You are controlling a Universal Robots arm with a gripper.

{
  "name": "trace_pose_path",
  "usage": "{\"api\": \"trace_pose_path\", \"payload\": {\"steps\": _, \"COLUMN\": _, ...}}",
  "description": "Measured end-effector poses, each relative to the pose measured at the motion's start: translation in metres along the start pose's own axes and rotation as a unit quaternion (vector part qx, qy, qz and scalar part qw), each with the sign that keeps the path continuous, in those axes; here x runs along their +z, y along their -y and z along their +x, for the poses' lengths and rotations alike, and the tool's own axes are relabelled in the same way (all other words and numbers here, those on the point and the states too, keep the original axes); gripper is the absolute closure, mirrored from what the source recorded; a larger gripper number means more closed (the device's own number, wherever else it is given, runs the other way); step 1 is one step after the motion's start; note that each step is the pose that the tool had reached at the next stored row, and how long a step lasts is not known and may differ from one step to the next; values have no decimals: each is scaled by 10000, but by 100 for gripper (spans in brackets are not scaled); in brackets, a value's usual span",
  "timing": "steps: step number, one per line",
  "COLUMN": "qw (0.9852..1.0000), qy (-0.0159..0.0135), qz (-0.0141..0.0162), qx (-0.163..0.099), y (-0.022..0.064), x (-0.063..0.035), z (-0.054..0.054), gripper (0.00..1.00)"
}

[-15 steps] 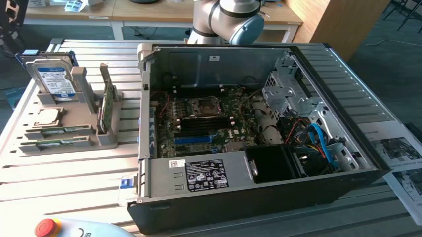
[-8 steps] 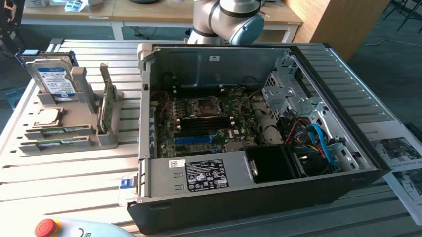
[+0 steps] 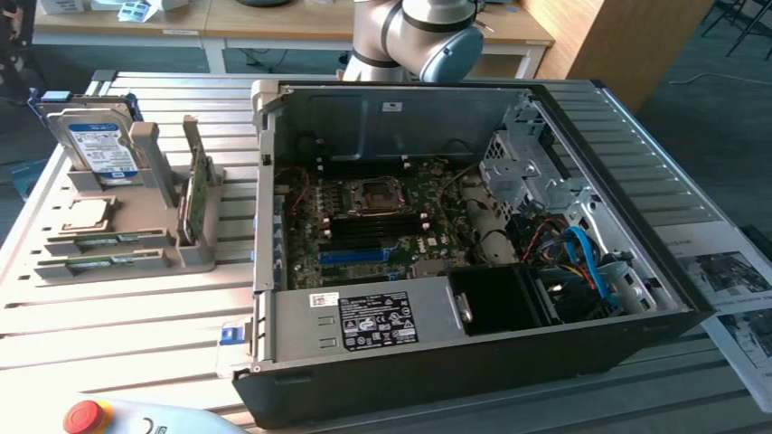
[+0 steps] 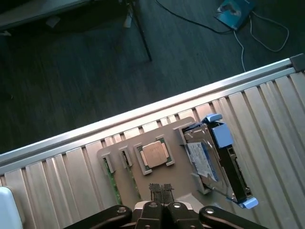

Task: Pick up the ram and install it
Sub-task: 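Pick up the ram and move it above insertion slot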

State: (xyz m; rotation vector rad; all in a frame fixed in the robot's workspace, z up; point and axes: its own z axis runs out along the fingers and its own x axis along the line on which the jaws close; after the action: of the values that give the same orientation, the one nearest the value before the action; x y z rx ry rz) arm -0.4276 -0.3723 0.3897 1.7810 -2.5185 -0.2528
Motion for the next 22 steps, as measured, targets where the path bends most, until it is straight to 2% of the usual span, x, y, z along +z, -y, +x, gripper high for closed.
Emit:
{"api": "trace_pose_path", "payload": {"steps": 3, "qw": 9996, "qy": -43, "qz": -15, "qx": -266, "y": 0, "x": 0, "z": 0, "gripper": 90}}
{"api": "trace_pose_path", "payload": {"steps": 6, "qw": 9985, "qy": -87, "qz": -31, "qx": -536, "y": 0, "x": 0, "z": 0, "gripper": 90}}
{"api": "trace_pose_path", "payload": {"steps": 12, "qw": 9943, "qy": -170, "qz": -60, "qx": -1052, "y": 0, "x": 0, "z": 0, "gripper": 90}}
{"api": "trace_pose_path", "payload": {"steps": 17, "qw": 9890, "qy": -236, "qz": -83, "qx": -1460, "y": 0, "x": 0, "z": 0, "gripper": 90}}
{"api": "trace_pose_path", "payload": {"steps": 22, "qw": 9817, "qy": -303, "qz": -107, "qx": -1875, "y": 0, "x": 0, "z": 0, "gripper": 90}}
